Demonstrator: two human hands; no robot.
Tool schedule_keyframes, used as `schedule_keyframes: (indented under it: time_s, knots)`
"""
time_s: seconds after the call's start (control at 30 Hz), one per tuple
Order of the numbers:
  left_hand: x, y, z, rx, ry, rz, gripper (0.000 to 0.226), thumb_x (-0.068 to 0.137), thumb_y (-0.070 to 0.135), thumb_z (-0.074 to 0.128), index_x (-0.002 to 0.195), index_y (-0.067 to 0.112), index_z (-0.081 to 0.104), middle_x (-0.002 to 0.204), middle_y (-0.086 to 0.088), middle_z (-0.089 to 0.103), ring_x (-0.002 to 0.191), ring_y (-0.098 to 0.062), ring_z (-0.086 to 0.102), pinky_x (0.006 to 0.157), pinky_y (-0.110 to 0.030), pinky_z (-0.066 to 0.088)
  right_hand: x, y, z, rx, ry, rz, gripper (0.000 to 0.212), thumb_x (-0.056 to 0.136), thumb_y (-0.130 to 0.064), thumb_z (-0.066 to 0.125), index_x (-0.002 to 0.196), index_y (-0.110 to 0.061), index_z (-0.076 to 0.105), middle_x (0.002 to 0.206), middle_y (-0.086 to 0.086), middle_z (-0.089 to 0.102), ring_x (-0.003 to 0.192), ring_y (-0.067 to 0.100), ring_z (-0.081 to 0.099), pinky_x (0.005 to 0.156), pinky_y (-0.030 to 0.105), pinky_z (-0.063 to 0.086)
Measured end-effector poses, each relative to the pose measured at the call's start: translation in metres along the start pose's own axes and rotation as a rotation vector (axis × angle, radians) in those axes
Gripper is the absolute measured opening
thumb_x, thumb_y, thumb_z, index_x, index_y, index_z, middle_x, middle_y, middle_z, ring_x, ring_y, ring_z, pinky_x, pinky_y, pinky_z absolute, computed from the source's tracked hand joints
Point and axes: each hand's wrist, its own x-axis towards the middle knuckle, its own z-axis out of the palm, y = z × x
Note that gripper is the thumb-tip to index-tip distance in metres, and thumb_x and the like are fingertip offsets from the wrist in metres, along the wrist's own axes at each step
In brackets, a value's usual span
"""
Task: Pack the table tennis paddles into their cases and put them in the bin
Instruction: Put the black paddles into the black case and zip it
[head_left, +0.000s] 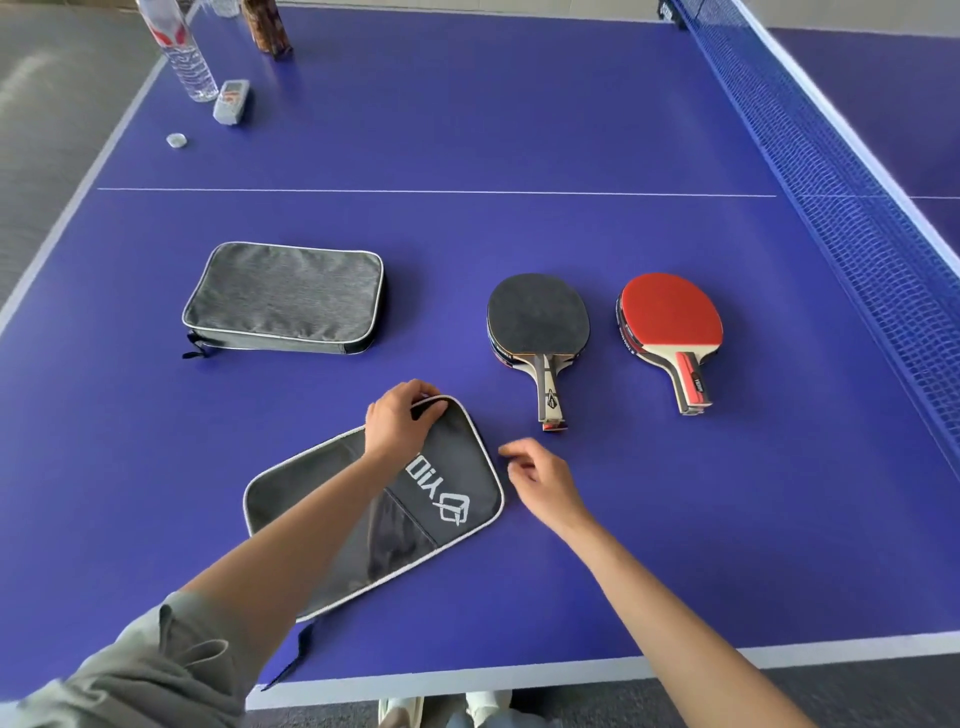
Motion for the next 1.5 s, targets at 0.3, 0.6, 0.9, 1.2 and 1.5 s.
schedule_keyframes:
  time_s: [0.3, 0.6, 0.9, 1.2, 1.5]
  knots:
    - [-0.022, 0.025, -0.027, 0.080, -0.102, 0.400, 0.012, 0.083, 0.019, 0.068, 0.095, 0.017, 0.070, 0.091, 0.002, 0.068, 0.087, -0.018, 0.062, 0.081, -0.032, 0.047, 0.052, -0.038, 0.014, -0.139, -0.177, -0.016, 0.036, 0.083, 0.005, 0.057, 0.118, -0.002, 0.058, 0.119, 0.015, 0.064, 0.086, 0.017, 0.056, 0.067, 0.006, 0.043]
    - [-0.049, 0.020, -0.085, -0.084, -0.104, 0.486, 0.020, 0.087, 0.030, 0.063, 0.080, 0.011, 0.068, 0.076, 0.006, 0.063, 0.076, -0.012, 0.059, 0.074, -0.022, 0.045, 0.027, -0.027, 0.029, -0.292, -0.016, -0.038, 0.058, 0.077, 0.009, 0.047, 0.128, -0.018, 0.050, 0.121, 0.009, 0.049, 0.109, 0.023, 0.051, 0.086, 0.037, 0.049]
    - [-0.076, 0.021, -0.106, 0.036, -0.116, 0.606, 0.032, 0.083, 0.036, 0.068, 0.071, 0.008, 0.061, 0.066, 0.007, 0.054, 0.064, -0.017, 0.052, 0.060, -0.037, 0.046, -0.019, -0.019, 0.047, -0.278, 0.203, -0.078, 0.056, 0.074, 0.013, 0.042, 0.118, -0.017, 0.059, 0.107, 0.006, 0.054, 0.094, 0.026, 0.057, 0.081, 0.036, 0.049]
    - [-0.084, 0.035, -0.119, 0.118, -0.220, 0.787, 0.026, 0.082, 0.034, 0.069, 0.068, 0.013, 0.061, 0.068, 0.015, 0.050, 0.068, -0.004, 0.040, 0.073, -0.026, 0.035, -0.038, -0.013, 0.035, -0.160, 0.272, 0.054, 0.054, 0.079, 0.010, 0.048, 0.128, -0.012, 0.047, 0.108, 0.005, 0.045, 0.098, 0.020, 0.049, 0.077, 0.024, 0.040]
    - [-0.111, -0.011, -0.142, 0.235, -0.219, 0.665, 0.034, 0.086, 0.040, 0.062, 0.064, 0.015, 0.056, 0.065, 0.009, 0.053, 0.067, -0.009, 0.042, 0.070, -0.025, 0.039, 0.008, -0.038, 0.049, -0.401, -0.024, -0.034, 0.040, 0.089, -0.020, 0.061, 0.124, -0.004, 0.050, 0.122, 0.014, 0.056, 0.115, 0.030, 0.050, 0.094, 0.035, 0.040]
